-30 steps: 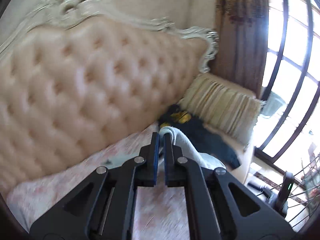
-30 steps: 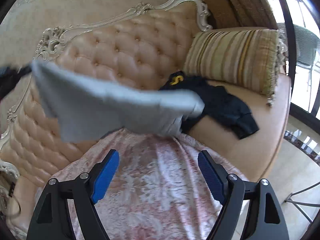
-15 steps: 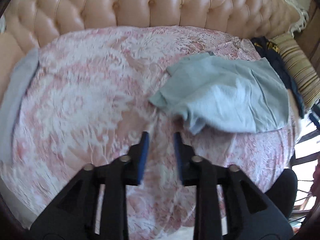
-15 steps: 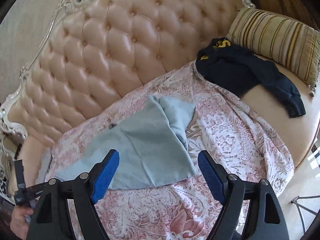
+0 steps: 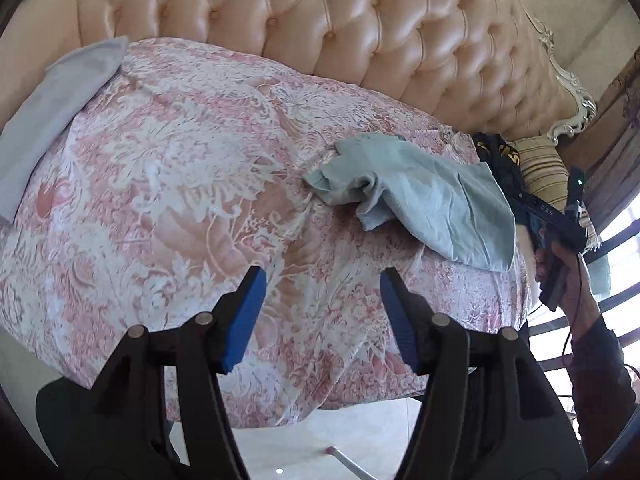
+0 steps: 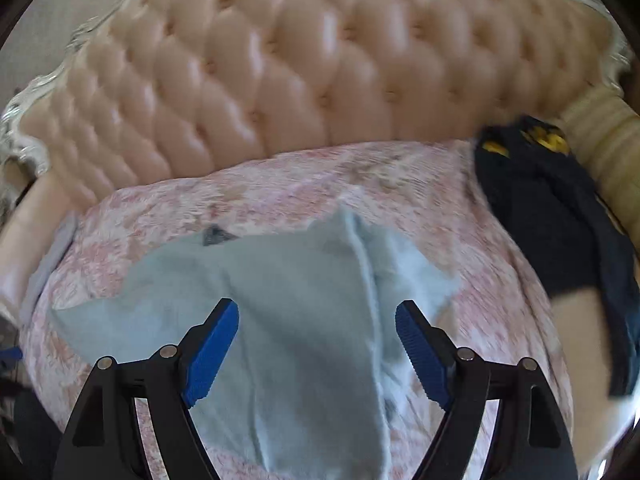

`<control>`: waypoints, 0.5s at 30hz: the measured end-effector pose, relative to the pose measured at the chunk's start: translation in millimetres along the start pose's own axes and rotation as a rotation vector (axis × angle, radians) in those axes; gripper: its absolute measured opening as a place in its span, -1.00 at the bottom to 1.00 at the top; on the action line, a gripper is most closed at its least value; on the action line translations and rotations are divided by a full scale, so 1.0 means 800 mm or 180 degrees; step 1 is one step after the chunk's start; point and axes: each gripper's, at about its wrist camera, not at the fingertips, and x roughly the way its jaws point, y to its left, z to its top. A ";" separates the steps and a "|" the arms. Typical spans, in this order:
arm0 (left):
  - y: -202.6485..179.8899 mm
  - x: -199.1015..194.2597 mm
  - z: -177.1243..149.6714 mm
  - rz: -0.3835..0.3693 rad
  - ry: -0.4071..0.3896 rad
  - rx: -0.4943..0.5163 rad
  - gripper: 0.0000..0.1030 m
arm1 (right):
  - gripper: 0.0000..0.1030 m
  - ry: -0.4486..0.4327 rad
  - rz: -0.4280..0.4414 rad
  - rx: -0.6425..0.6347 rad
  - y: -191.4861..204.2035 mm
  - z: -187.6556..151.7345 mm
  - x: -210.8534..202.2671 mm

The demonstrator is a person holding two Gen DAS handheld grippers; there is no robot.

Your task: Fold clothes

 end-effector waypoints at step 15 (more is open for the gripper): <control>0.018 0.018 0.011 -0.0110 0.0064 -0.0259 0.23 | -0.94 0.0188 0.0586 -0.0258 0.067 -0.046 -0.040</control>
